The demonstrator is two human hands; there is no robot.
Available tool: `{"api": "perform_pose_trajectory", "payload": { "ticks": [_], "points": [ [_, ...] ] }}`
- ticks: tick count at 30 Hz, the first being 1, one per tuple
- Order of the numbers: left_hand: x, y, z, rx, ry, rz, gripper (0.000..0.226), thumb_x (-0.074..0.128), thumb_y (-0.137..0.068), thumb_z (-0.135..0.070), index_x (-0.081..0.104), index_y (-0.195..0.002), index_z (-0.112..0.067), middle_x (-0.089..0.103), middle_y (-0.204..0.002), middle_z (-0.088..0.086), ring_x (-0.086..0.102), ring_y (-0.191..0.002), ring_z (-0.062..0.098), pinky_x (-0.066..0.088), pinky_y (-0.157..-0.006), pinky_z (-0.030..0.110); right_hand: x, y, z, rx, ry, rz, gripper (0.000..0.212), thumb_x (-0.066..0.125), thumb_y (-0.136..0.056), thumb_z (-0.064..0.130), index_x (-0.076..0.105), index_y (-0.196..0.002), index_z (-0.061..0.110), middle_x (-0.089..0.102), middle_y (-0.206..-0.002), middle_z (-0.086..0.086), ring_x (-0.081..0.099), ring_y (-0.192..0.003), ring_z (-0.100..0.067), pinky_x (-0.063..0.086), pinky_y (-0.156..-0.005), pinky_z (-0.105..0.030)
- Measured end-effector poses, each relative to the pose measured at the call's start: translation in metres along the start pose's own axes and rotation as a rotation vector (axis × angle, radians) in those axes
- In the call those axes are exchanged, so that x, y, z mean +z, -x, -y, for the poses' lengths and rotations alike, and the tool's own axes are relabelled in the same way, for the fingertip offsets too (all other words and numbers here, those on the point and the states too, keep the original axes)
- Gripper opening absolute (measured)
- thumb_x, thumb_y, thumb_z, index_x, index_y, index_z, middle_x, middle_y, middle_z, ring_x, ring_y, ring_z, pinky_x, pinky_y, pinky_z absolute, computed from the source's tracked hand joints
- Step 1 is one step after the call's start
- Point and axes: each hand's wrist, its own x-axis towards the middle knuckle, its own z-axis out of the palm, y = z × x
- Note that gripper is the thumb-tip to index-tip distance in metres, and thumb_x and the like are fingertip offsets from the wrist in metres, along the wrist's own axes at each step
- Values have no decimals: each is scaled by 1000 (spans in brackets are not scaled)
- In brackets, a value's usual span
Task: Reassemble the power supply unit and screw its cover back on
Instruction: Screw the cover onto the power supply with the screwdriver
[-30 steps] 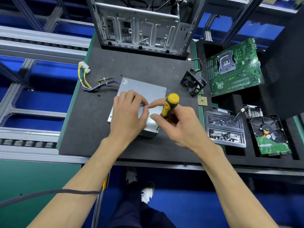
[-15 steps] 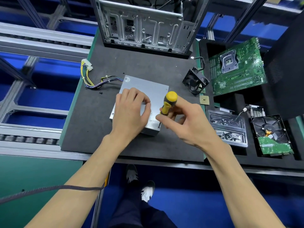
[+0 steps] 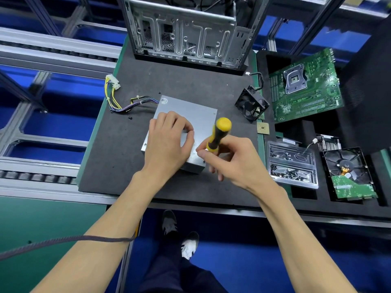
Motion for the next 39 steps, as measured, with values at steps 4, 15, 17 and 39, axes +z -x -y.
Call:
{"api": "perform_pose_trajectory", "payload": {
  "ticks": [4, 15, 17, 39],
  "points": [
    [-1, 0, -1, -5, 5, -9, 13, 72, -82, -12, 59, -86, -12, 58, -88, 8, 47, -84, 29, 20, -76, 27, -3, 0, 2, 32, -74, 52, 13, 63, -93, 10, 72, -99, 17, 70, -69, -7, 69, -65, -33, 57, -49, -31],
    [-2, 1, -1, -7, -1, 26, 6, 62, -90, -17, 65, -90, -12, 60, -92, 4, 51, -88, 29, 32, -78, 34, -11, -6, -2, -18, 239, -48, 25, 75, -92, 26, 56, -80, 34, 63, -62, 11, 57, -44, -14, 44, -45, -16],
    [-1, 1, 0, -9, -1, 25, 7, 62, -90, -18, 65, -91, -12, 60, -93, 4, 51, -88, 29, 33, -78, 35, -10, -8, -3, -64, 326, -49, 26, 72, -93, 32, 51, -80, 37, 62, -70, 11, 53, -52, -13, 41, -52, -13],
    [-95, -44, -87, -171, 1344, 253, 11, 39, -104, -10, 44, -94, -14, 52, -64, 0, 45, -56, 17, 41, -58, 27, -1, -10, 5, -92, 382, -41, 40, 74, -92, 26, 43, -68, 35, 62, -67, -5, 54, -49, -20, 41, -45, -21]
  ]
}}
